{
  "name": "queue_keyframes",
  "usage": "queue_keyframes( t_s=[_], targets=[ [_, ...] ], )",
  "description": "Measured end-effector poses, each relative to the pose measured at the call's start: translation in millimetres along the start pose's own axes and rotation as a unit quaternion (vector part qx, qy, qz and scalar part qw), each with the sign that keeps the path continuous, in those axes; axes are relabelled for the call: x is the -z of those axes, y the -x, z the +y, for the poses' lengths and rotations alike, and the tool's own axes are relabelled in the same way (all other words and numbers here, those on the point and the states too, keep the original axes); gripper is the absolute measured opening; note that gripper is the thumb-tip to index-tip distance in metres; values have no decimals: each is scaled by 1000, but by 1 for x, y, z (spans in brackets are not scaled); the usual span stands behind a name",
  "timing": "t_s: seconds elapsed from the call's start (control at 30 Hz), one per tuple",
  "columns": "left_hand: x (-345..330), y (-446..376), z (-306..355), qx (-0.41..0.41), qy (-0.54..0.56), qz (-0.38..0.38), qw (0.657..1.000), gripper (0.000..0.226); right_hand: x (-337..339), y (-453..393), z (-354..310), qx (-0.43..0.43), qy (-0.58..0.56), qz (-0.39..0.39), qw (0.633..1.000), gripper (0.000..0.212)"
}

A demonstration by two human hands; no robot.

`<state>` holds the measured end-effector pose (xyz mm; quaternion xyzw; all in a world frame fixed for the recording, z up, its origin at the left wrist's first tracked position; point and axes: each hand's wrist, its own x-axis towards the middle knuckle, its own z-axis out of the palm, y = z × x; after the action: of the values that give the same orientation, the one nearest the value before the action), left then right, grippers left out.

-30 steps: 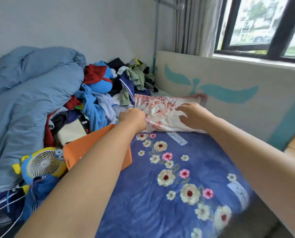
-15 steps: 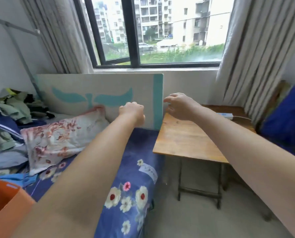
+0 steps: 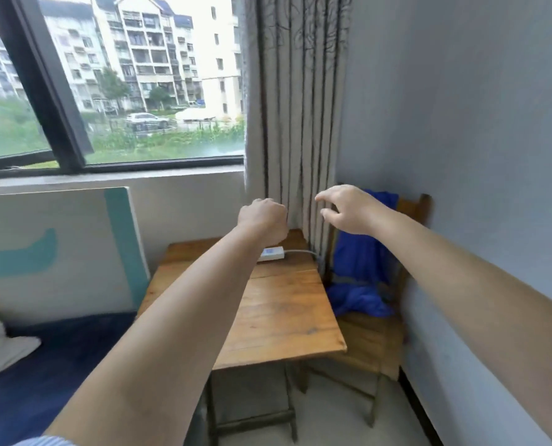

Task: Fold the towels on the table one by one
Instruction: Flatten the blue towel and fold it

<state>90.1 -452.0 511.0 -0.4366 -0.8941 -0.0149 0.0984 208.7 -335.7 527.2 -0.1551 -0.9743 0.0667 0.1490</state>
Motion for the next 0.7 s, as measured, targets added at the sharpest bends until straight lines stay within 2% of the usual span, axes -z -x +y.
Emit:
queue_keyframes(
  t_s=[0.17, 0.33, 0.53, 0.7],
  targets=[
    [-28, -84, 60, -51, 26, -8, 998, 29, -7, -17, 112, -80, 9, -5, 997, 37],
    [-59, -164, 85, -79, 28, -34, 996, 28, -32, -56, 194, -143, 11, -14, 990, 38],
    [-91, -270, 92, -116, 30, -62, 991, 28, -55, -111, 260, -213, 3, -6, 977, 33],
    [-134, -347, 105, -152, 28, -102, 983, 25, -80, -143, 305, -283, -10, -33, 959, 30]
  ],
)
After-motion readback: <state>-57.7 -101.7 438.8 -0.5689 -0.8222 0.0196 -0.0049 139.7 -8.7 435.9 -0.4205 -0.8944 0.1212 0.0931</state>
